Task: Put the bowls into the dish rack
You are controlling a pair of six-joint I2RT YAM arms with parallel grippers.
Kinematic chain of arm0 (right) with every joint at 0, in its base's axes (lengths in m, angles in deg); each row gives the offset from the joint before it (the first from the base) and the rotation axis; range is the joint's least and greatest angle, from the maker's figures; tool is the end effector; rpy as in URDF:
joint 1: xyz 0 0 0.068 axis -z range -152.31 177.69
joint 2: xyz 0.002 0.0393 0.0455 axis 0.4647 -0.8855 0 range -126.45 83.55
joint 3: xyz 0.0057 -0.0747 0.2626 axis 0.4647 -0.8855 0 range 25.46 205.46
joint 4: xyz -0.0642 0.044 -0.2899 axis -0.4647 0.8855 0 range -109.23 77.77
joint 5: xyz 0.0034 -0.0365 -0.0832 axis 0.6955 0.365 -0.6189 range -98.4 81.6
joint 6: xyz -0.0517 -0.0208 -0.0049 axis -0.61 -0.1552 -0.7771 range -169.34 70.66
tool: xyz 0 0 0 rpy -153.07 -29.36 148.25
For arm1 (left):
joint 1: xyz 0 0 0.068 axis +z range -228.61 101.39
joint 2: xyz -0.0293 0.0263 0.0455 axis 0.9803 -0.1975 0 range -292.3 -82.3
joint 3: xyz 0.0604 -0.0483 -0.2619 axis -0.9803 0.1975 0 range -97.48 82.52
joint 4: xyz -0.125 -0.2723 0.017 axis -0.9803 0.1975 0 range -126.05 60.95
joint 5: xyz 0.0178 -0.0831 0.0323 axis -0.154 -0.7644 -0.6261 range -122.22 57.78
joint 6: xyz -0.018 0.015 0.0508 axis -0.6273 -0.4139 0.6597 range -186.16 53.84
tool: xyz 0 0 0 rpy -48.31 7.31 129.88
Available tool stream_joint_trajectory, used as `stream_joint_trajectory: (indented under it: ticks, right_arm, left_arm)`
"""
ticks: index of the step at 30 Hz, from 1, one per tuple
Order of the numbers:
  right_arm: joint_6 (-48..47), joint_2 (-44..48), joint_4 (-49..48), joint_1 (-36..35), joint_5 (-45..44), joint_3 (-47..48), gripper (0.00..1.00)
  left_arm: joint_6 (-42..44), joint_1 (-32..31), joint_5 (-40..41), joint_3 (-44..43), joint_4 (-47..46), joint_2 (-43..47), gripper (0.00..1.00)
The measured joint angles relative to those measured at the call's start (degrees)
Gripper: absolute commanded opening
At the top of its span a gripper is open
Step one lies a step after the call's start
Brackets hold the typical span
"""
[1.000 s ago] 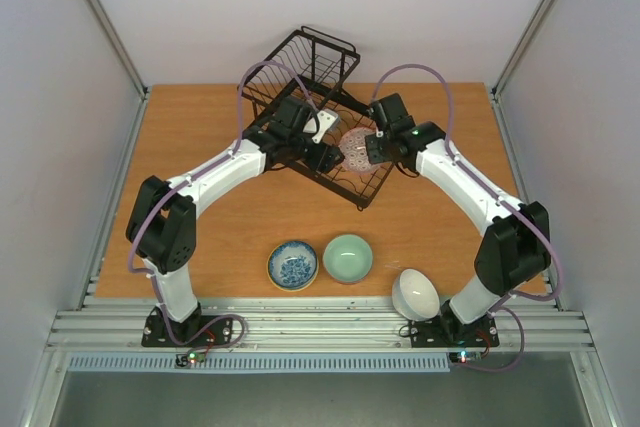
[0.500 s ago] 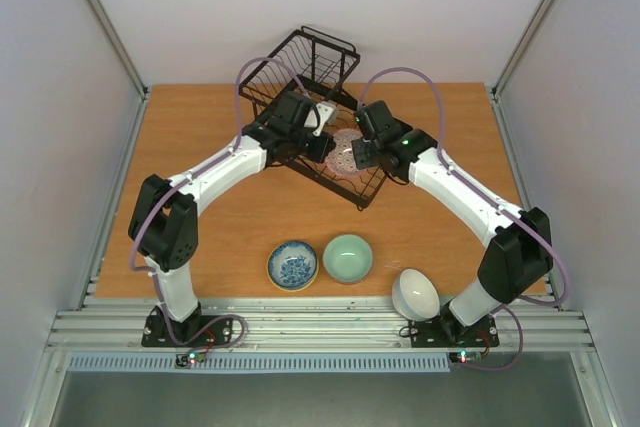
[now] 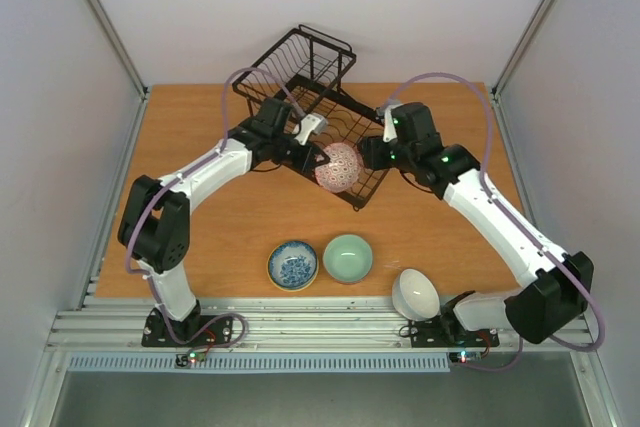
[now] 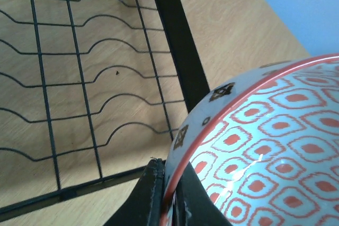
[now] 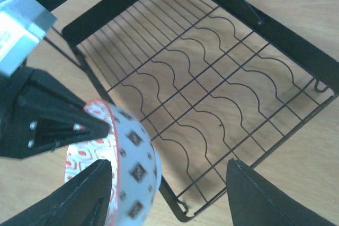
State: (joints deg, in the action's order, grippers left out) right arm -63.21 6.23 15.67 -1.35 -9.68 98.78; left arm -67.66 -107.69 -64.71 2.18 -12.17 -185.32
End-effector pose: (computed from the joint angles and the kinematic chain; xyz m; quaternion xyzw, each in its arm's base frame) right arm 0.2969 0.1638 0.3406 -0.3255 0.8414 0.0469 0.4288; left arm 0.3743 -0.2318 0.2387 0.3131 0.8416 -0.3444 0.2741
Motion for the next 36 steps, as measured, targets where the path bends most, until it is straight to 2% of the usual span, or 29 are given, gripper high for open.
stream_joint_trajectory:
  ticks: [4, 11, 15, 18, 28, 36]
  right_arm:
    - [2.4, 2.2, -2.3, 3.9, 10.1, -3.5, 0.66]
    - [11.1, 3.3, -12.0, 8.5, 30.1, -14.0, 0.84]
    - [15.8, 4.5, -18.3, 8.9, 37.0, -17.7, 0.92]
    - [18.5, 5.2, -23.5, 8.2, 41.9, -19.5, 0.95]
    - [21.2, 7.9, -28.4, 8.1, 45.6, -21.1, 0.96]
    - [19.7, 10.0, -25.8, 6.2, 41.8, -21.1, 0.96]
  left_arm:
    - [-0.9, 3.3, -6.2, 1.0, -1.3, 0.8, 0.01]
    - [-1.9, 5.0, -10.1, 1.8, -2.1, 1.6, 0.0]
    - [-2.7, 5.6, -12.3, 2.1, -2.5, 1.6, 0.01]
    - [-3.1, 4.9, -13.9, 2.1, -3.2, 1.6, 0.0]
    - [-4.8, 5.1, -19.9, 2.2, -5.1, 1.6, 0.0]
    - [-5.2, 5.0, -20.9, 3.0, -5.6, 2.8, 0.01]
